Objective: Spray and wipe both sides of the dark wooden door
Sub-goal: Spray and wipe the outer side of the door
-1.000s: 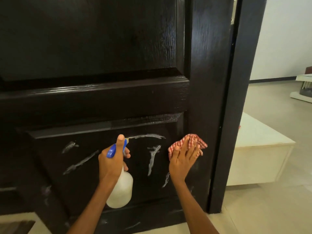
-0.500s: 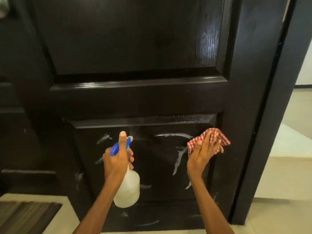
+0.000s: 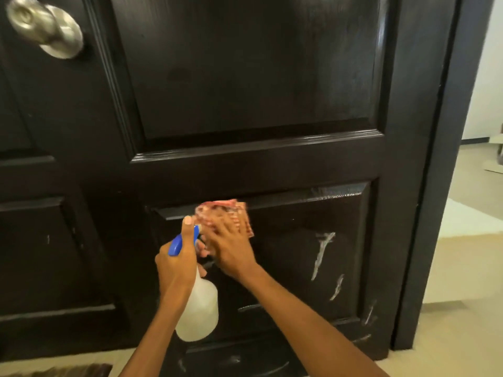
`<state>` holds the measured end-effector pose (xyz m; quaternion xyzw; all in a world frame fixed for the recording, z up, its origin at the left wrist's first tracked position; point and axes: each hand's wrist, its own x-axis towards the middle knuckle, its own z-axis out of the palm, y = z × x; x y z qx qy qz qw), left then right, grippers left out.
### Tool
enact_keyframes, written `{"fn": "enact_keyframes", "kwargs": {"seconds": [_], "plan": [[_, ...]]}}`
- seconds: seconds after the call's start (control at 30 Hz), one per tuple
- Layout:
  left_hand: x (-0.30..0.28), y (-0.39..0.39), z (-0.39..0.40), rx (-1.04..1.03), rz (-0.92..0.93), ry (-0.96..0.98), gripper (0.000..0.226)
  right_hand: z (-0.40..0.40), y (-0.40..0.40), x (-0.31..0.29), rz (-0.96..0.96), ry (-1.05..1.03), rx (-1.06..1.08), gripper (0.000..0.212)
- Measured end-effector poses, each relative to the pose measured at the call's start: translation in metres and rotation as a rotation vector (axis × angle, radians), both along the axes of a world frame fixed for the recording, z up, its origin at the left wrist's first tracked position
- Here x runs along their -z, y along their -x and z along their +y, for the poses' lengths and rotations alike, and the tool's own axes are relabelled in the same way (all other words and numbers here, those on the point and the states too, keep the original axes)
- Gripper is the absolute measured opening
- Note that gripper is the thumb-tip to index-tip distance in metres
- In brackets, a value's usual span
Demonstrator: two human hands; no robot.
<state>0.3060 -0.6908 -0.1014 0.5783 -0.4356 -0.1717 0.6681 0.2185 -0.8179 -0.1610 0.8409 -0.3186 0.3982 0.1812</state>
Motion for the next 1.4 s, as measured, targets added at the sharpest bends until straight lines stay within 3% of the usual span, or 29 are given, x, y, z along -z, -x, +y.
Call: {"fn": "enact_keyframes", "kwargs": {"seconds": [0.17, 0.3, 0.43, 0.5, 0.63, 0.73, 0.83, 0.97, 1.23, 1.4], "plan": [[0.007, -0.038, 0.015, 0.017, -0.013, 0.005, 0.066, -0.007, -0.031, -0.020, 0.244, 0.177, 0.079, 0.062], [0.005, -0.041, 0.010, 0.105, -0.005, -0.020, 0.063, -0.017, 0.055, -0.011, 0.073, 0.132, 0.288, 0.056], [0.005, -0.029, 0.004, 0.184, 0.031, -0.029, 0.062, -0.028, 0.168, 0.003, -0.110, -0.134, 0.547, 0.057], [0.006, -0.019, 0.001, 0.202, 0.034, -0.040, 0.065, -0.040, 0.209, 0.002, -0.295, -0.247, 0.617, 0.059], [0.005, -0.009, 0.000, 0.200, 0.018, -0.050, 0.068, -0.031, 0.209, -0.037, -0.937, -0.457, 0.551, 0.060], [0.004, -0.017, 0.005, 0.181, 0.021, -0.057, 0.069, -0.018, 0.176, -0.051, -1.110, -0.467, 0.546, 0.060], [-0.001, -0.036, 0.011, 0.132, 0.022, -0.036, 0.069, -0.019, 0.132, -0.054, -0.981, -0.403, 0.551, 0.067], [-0.011, -0.068, 0.027, 0.074, -0.007, 0.015, 0.067, -0.012, 0.049, -0.044, -0.613, -0.173, 0.474, 0.066], [-0.012, -0.135, 0.051, -0.107, -0.030, 0.089, 0.062, 0.024, -0.118, -0.059, 0.331, 0.068, 0.012, 0.071], [-0.005, -0.159, 0.058, -0.151, -0.022, 0.067, 0.062, 0.020, -0.121, -0.052, 0.459, 0.163, 0.016, 0.072]]}}
